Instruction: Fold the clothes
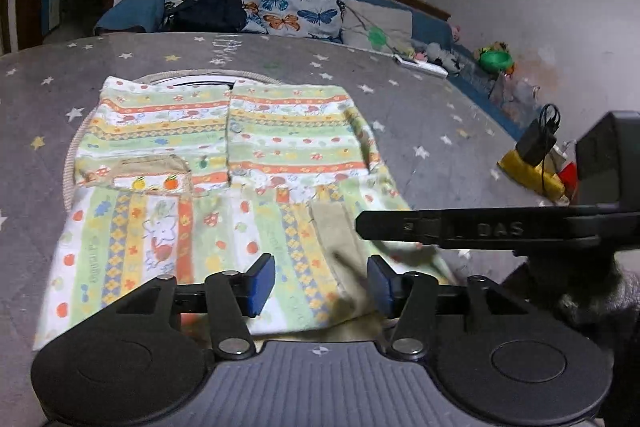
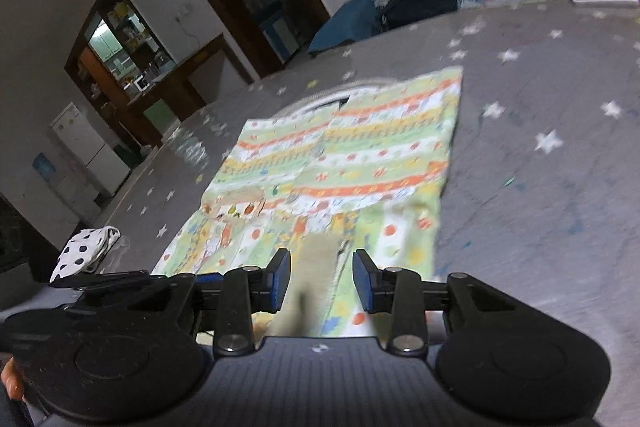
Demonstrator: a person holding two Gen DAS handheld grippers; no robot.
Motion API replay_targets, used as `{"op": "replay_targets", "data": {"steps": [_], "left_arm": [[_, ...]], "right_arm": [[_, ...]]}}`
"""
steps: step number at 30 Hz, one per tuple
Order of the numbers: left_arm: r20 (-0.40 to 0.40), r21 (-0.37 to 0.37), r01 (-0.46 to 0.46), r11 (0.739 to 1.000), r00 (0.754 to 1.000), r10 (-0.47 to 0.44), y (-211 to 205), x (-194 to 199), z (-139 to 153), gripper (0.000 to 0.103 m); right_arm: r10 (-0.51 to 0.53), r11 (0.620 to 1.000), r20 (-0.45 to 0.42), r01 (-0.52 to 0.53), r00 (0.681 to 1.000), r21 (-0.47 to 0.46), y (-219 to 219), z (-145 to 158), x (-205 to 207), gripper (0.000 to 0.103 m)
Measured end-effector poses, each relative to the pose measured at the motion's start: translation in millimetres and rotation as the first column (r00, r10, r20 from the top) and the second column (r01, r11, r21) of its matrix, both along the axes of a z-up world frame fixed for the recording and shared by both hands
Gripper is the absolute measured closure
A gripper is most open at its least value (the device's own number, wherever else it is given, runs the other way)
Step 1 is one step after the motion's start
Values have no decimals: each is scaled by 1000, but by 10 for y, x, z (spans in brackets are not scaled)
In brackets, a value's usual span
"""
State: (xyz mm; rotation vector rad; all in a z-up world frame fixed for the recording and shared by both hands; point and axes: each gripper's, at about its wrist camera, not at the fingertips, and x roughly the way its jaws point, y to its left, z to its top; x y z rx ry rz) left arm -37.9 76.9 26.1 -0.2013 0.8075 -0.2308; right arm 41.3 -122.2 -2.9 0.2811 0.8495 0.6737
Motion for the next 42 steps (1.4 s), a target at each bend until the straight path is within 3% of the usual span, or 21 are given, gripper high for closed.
{"op": "replay_targets", "data": {"steps": [4, 13, 16, 27, 32, 35, 42], "left_arm": [[27, 14, -15, 1000, 1000, 15, 149, -150, 30, 35], [66, 31, -68, 997, 996, 65, 538, -554, 99, 33], [62, 39, -60, 997, 996, 57, 557, -622, 70, 32], [44, 52, -32, 998, 999, 29, 545, -613, -37, 32], [19, 71, -40, 997, 999, 39, 593, -604, -92, 32], [16, 79, -32, 996, 999, 31, 621, -630, -68, 32], [117, 72, -102, 992, 989, 93, 766, -560, 222, 33]], "right_arm": [[2, 999, -40, -4, 999, -32, 151, -132, 4, 68], [52, 977, 102, -30, 993, -209, 505, -116, -160, 68], [90, 966, 140, -52, 986, -253, 605, -95, -202, 96], [140, 938, 393, 5, 909, -346, 559, 519, -358, 98], [125, 929, 378, 26, 917, -370, 519, 462, -268, 98], [116, 941, 312, -4, 943, -338, 494, 327, -189, 93], [113, 945, 310, -6, 944, -326, 462, 285, -189, 87]]}}
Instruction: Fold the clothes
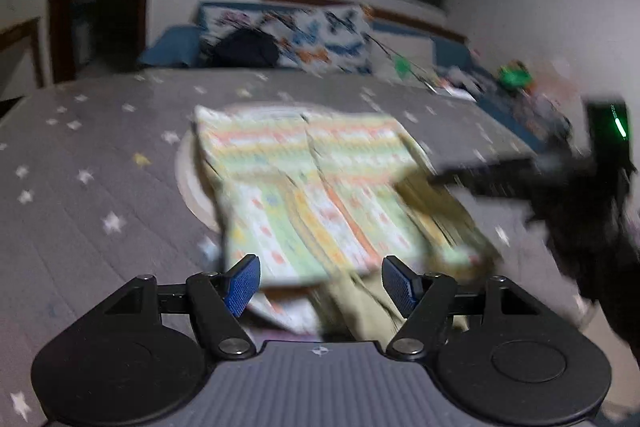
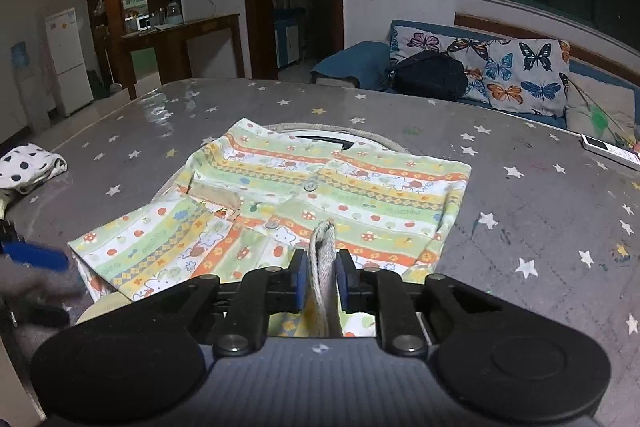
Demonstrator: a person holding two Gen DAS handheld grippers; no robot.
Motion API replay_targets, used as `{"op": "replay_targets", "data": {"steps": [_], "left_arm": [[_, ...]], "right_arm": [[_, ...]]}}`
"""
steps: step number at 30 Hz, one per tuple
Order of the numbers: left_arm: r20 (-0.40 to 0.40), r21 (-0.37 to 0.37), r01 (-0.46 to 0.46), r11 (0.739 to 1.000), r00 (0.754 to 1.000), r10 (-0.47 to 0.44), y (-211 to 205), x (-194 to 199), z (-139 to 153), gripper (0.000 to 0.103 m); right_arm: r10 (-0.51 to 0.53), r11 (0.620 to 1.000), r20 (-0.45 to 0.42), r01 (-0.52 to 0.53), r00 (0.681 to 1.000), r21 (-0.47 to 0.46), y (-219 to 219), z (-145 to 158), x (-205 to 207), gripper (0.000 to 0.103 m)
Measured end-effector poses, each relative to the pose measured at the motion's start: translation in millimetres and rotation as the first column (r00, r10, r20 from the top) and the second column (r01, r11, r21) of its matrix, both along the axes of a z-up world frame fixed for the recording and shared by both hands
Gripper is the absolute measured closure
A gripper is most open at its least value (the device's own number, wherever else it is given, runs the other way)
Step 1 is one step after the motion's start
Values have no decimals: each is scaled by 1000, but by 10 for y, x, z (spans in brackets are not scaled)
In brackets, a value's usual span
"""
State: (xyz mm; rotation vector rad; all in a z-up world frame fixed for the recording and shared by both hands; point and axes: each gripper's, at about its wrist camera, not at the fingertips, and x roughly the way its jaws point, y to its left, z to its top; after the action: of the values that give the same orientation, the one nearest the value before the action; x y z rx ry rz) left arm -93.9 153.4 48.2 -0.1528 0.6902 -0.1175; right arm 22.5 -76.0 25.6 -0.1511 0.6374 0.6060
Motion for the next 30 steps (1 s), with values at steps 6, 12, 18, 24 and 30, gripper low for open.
{"op": "replay_targets", "data": {"steps": [6, 12, 18, 24, 30], "left_arm": [[-35, 30, -89, 996, 995, 90, 127, 530, -73, 34], [-106, 59, -86, 995, 990, 92, 193, 823, -287, 69], [-123, 28, -116, 993, 985, 119, 347, 821, -424, 95], [-127, 27, -271, 962, 954, 273, 614, 628, -506, 101], [-120, -58, -238, 970, 966, 230, 721, 605, -384, 97]], "right_arm": [[-15, 1000, -30, 15, 999, -5, -26, -78, 38, 81], [-18, 1000, -40, 18, 999, -15, -56, -120, 34, 79], [0, 1000, -37, -2, 999, -31, -59, -127, -48, 66], [-15, 998, -73, 11, 997, -60, -152, -247, -93, 58], [-29, 998, -94, 23, 995, -64, -236, -322, -84, 56]]}}
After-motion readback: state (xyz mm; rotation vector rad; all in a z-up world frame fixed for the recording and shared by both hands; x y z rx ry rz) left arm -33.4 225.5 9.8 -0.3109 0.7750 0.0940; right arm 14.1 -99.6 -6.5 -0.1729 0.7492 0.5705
